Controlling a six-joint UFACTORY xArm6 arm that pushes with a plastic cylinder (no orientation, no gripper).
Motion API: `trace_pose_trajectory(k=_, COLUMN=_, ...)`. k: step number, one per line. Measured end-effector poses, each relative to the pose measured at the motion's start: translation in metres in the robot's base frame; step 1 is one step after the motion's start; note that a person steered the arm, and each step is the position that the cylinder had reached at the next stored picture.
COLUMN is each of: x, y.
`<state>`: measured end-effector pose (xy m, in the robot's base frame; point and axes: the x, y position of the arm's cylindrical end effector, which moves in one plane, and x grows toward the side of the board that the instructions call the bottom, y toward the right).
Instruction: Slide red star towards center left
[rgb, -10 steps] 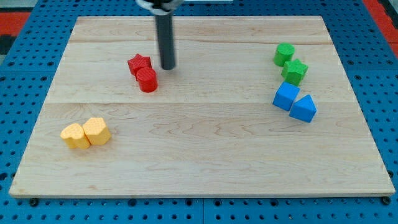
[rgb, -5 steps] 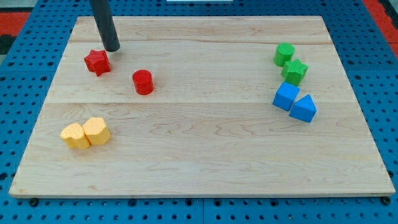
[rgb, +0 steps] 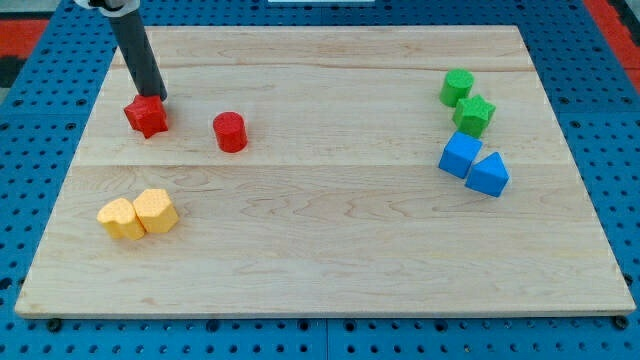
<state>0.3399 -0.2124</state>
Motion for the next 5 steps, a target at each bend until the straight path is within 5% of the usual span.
trace_pose_trajectory(k=3, x=0.015, y=0.024)
trace_pose_trajectory(k=5, x=0.009, y=-0.023)
